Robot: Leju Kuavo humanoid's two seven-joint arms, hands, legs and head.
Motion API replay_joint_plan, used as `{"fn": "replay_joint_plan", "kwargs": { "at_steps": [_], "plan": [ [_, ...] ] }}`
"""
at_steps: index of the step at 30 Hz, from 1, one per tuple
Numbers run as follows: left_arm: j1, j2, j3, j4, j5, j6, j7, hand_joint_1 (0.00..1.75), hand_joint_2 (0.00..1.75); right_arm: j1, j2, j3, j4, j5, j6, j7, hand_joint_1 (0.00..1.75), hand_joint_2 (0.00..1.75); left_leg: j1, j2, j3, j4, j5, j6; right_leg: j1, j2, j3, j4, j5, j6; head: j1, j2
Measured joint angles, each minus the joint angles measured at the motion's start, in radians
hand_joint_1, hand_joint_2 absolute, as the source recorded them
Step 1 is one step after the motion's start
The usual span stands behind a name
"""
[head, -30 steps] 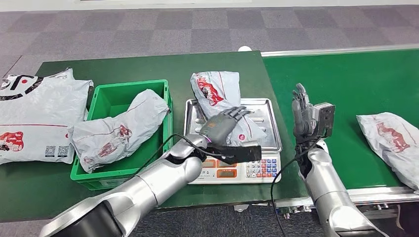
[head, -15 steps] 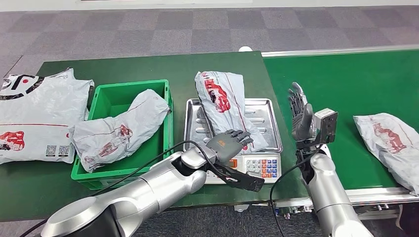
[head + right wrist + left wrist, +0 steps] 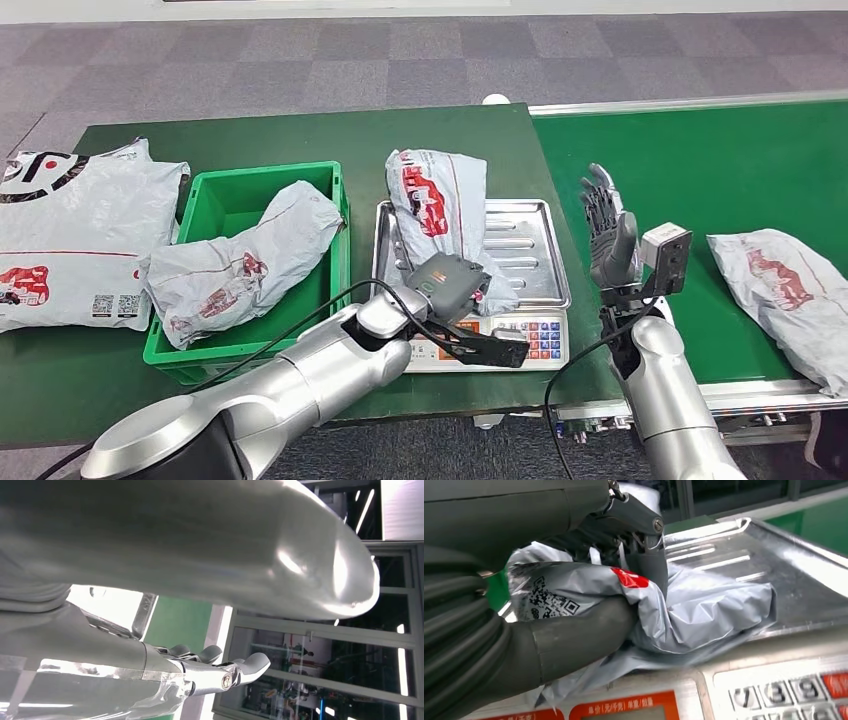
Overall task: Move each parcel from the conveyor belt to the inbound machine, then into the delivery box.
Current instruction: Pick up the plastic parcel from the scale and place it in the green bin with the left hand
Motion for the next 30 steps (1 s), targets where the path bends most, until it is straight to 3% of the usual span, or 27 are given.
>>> {"fn": "replay_joint_plan", "kwargs": {
  "at_steps": [10, 20, 25, 30],
  "plan": [
    [0.000, 0.000, 0.010, 0.020, 0.006, 0.097, -0.039, 1.75, 1.75, 0.014, 0.002, 0.003, -0.020, 0.012, -0.032, 0.002, 0.00, 0.00, 0.000, 0.000, 0.000, 0.000, 0.000, 0.000, 0.000, 0.000, 0.000, 0.000, 0.000, 0.000, 0.000, 0.000],
    [-0.028, 0.006, 0.074, 0.051, -0.116, 0.343, -0.143, 1.75, 1.75, -0.013, 0.054, 0.038, -0.029, 0.074, -0.136, 0.019, 0.00, 0.00, 0.000, 0.000, 0.000, 0.000, 0.001, 0.000, 0.000, 0.000, 0.000, 0.001, 0.000, 0.000, 0.000, 0.000],
    [-0.034, 0.044, 0.154, 0.045, -0.271, 0.451, -0.133, 1.75, 1.75, -0.010, 0.080, 0.075, -0.028, 0.114, -0.164, 0.001, 0.00, 0.00, 0.000, 0.000, 0.000, 0.000, 0.001, -0.001, 0.000, 0.000, 0.000, 0.001, 0.000, 0.000, 0.000, 0.000],
    [-0.010, 0.105, 0.276, 0.007, -0.474, 0.491, -0.086, 1.75, 1.75, -0.003, 0.106, 0.097, -0.028, 0.141, -0.173, 0.002, 0.00, 0.00, 0.000, 0.000, 0.000, 0.000, 0.001, -0.001, 0.000, 0.000, 0.000, 0.001, 0.000, 0.000, 0.000, 0.000]
  ]
}}
